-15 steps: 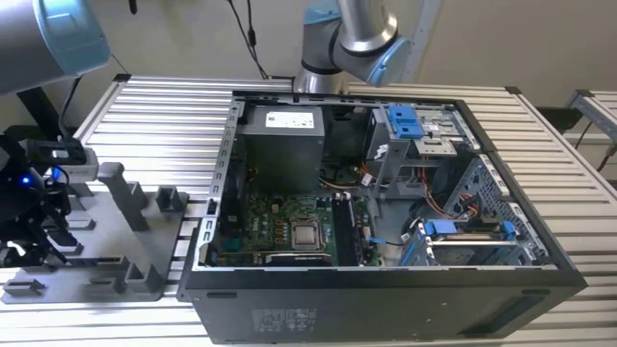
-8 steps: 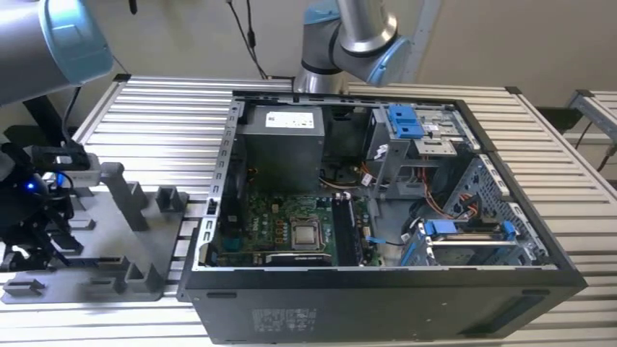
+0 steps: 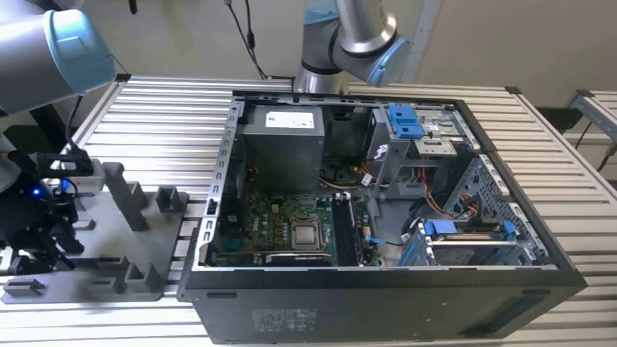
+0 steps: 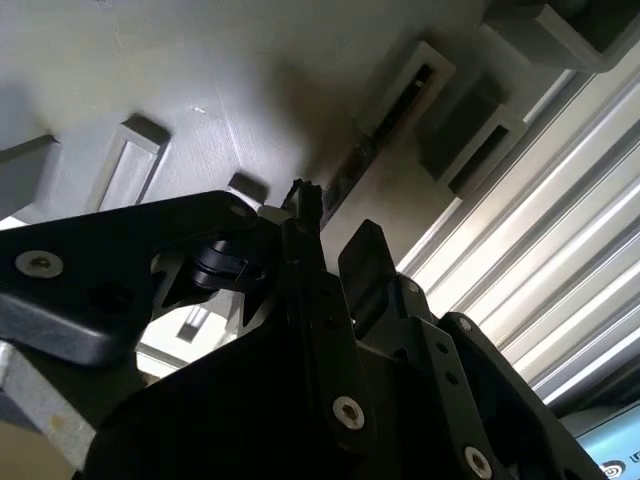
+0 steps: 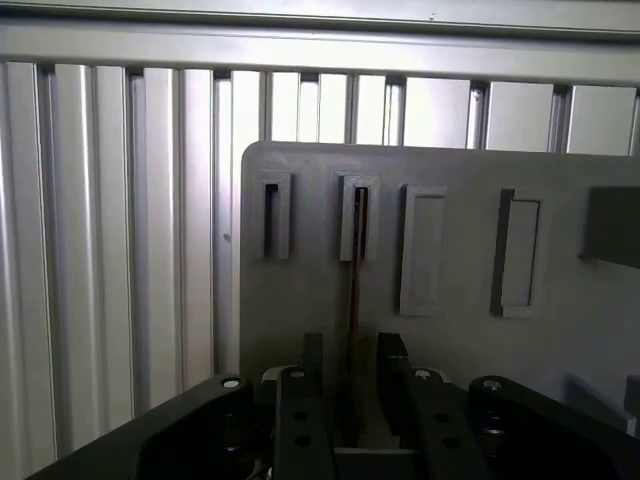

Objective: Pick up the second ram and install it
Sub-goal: 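Pick up the second ram and move it above second insertion slot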

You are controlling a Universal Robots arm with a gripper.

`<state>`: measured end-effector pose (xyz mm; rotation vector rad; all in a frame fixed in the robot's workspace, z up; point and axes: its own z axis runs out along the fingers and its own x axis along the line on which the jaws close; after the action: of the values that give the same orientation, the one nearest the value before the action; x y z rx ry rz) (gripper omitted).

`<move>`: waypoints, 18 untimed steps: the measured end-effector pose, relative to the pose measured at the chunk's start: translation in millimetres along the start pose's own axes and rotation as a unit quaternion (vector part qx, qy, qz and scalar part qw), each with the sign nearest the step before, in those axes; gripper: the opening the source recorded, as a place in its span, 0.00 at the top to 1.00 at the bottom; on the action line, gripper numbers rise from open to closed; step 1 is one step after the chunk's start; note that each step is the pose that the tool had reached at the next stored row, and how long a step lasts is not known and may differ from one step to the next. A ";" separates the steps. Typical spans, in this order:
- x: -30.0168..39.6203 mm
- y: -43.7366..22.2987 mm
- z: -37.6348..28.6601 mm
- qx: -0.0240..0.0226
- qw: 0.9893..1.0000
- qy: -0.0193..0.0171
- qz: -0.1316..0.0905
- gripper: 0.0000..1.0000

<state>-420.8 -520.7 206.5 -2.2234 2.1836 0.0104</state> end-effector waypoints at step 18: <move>-5.6 1.5 11.8 0.000 1.000 0.000 0.000 0.64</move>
<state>-422.2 -514.9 194.8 -2.2243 2.1823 0.0092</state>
